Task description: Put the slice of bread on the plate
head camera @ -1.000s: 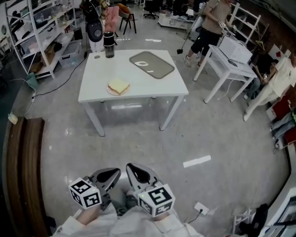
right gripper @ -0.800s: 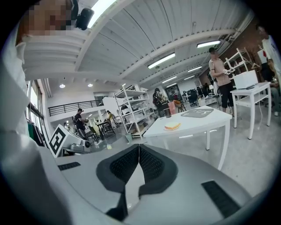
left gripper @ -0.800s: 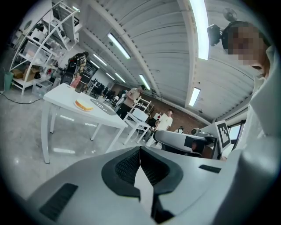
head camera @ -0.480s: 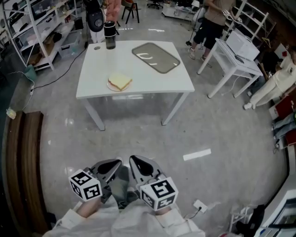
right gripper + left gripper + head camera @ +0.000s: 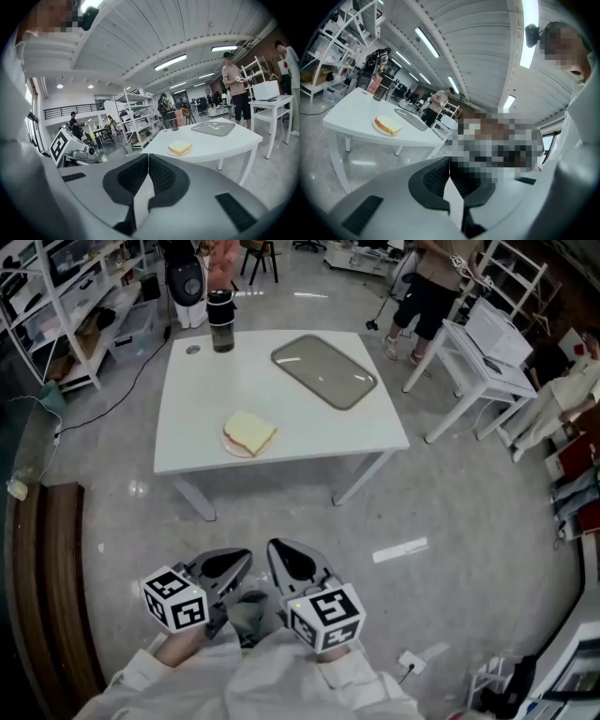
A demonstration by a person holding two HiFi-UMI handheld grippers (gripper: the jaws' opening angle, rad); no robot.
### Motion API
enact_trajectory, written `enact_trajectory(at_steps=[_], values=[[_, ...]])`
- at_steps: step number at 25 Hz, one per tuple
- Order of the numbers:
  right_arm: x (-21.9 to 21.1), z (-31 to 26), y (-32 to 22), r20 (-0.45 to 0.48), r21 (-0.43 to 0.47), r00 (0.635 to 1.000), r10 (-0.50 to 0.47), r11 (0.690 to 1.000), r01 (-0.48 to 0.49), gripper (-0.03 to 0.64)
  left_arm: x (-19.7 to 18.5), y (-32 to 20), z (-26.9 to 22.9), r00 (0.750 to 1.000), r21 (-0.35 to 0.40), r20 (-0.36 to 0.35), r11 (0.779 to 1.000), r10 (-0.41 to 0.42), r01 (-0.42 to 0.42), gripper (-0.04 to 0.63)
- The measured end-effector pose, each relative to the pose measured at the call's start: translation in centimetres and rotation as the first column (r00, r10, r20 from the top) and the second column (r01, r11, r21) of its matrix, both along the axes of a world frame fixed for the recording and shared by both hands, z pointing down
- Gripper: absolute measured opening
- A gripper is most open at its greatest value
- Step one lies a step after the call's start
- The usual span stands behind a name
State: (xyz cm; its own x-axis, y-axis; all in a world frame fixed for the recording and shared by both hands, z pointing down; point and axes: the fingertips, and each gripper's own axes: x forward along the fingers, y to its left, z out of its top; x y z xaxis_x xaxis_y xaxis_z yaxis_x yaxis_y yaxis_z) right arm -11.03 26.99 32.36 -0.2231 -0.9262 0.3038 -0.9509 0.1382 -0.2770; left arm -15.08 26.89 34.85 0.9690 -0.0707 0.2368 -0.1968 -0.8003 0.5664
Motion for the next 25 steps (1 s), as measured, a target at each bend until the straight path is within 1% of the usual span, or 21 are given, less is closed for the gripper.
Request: enact_trajectory(at_steps=[4, 8, 16, 19, 25], values=[[0.3, -0.3, -4.5, -0.009, -0.006, 1.000, 0.015, 1.000, -0.015, 0.015, 0.4, -4.5, -0.2, 1.000, 0.001, 0.000, 1.000, 0.024, -0.024, 0.009], [0.9, -0.2, -7.6, -0.008, -0.017, 0.999, 0.035, 0.999, -0.035, 0.015, 0.9, -7.9, -0.3, 0.999, 0.005, -0.002, 0.999, 0.035, -0.035, 0.009], [2.2, 1.0, -11.1, 0.004, -0.059, 0.998, 0.064, 0.996, -0.064, 0.015, 2.3, -10.8, 0.9, 0.997, -0.043, 0.004, 0.996, 0.072, -0.072, 0.009], [2.9, 1.4, -12.2, 0.006, -0.070, 0.998, 0.069, 0.995, -0.069, 0.015, 2.7, -12.3, 1.3, 0.998, -0.055, 0.008, 0.996, 0.066, -0.065, 0.009], [4.9, 2.1, -14.7, 0.012, -0.078, 0.999, 0.047, 0.996, -0.046, 0.015, 4.2, -14.7, 1.6, 0.999, -0.046, 0.015, 0.998, 0.033, -0.032, 0.009]])
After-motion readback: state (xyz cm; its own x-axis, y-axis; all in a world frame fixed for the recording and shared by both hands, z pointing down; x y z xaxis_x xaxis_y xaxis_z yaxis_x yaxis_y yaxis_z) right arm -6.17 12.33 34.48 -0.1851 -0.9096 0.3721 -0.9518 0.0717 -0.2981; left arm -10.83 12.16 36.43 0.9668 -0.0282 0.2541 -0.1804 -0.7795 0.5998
